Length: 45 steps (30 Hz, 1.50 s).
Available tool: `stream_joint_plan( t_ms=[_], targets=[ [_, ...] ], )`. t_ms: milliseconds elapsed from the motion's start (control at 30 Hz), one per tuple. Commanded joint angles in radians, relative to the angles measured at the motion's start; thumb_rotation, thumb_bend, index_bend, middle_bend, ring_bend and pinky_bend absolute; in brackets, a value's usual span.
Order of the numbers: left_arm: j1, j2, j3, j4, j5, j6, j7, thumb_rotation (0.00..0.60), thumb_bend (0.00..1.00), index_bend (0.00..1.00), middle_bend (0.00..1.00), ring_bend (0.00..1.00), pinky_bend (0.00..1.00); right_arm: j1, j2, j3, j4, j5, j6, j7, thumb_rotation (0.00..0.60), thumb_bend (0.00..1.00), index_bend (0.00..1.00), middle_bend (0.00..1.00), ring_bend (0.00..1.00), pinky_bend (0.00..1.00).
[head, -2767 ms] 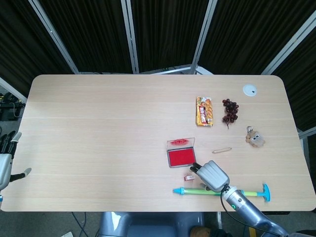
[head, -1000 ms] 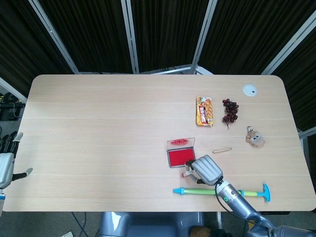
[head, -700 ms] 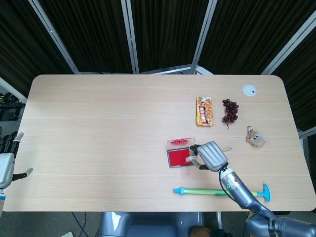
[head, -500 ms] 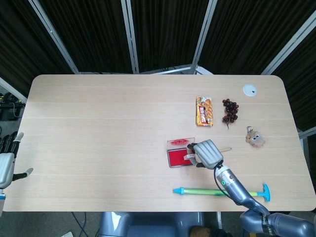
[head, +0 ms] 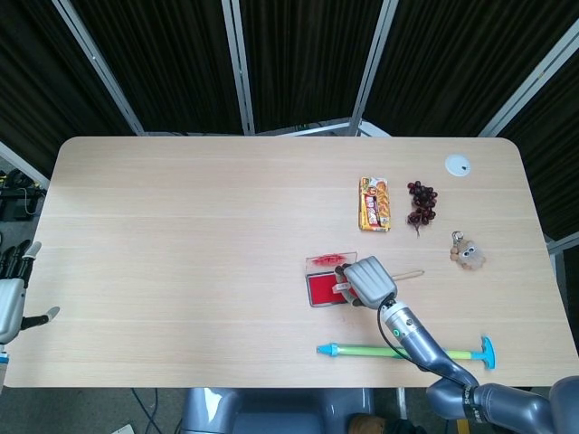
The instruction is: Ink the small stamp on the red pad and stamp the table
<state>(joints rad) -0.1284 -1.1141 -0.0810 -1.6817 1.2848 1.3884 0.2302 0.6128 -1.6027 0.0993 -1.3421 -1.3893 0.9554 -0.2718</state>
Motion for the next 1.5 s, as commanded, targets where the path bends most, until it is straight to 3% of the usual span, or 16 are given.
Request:
stream_joint_plan(
  t_ms=[33,433,633,800,1067,1500],
  targets=[
    [-0.001,0.0,0.0,0.001,-0.001,-0.001,-0.001,0.6,0.0,0.0,0.0,0.0,0.0,0.004,-0.013,-0.007,0.019,0.01,-0.01,-0.011,0.6,0.47,0.54,0.56,0.9,1.0],
    [-0.005,0.001,-0.001,-0.001,-0.007,-0.008,-0.001,0.6,0.0,0.0,0.0,0.0,0.0,0.001,-0.032,-0.011,0.027,0.029,0.003,-0.036,0.6,0.48,0.55,0.57,0.9,1.0],
    [-0.003,0.007,0.002,-0.005,-0.002,-0.008,-0.012,0.6,0.0,0.0,0.0,0.0,0.0,-0.012,0.054,0.024,-0.106,0.017,0.059,0.026,0.6,0.48,0.55,0.57,0.9,1.0],
    [0.002,0.012,0.006,-0.012,0.01,0.0,-0.021,0.6,0.0,0.0,0.0,0.0,0.0,-0.042,0.154,-0.003,-0.184,-0.031,0.102,0.048,0.6,0.48,0.55,0.57,0.9,1.0],
    [0.004,0.016,0.011,-0.025,0.023,0.008,-0.017,0.6,0.0,0.0,0.0,0.0,0.0,-0.103,0.171,-0.112,-0.08,-0.133,0.153,0.107,0.6,0.48,0.54,0.57,0.9,1.0],
    [-0.001,0.013,0.013,-0.025,0.019,-0.001,-0.007,0.6,0.0,0.0,0.0,0.0,0.0,-0.126,0.115,-0.138,0.036,-0.163,0.163,0.168,0.6,0.48,0.54,0.57,0.9,1.0]
  ],
)
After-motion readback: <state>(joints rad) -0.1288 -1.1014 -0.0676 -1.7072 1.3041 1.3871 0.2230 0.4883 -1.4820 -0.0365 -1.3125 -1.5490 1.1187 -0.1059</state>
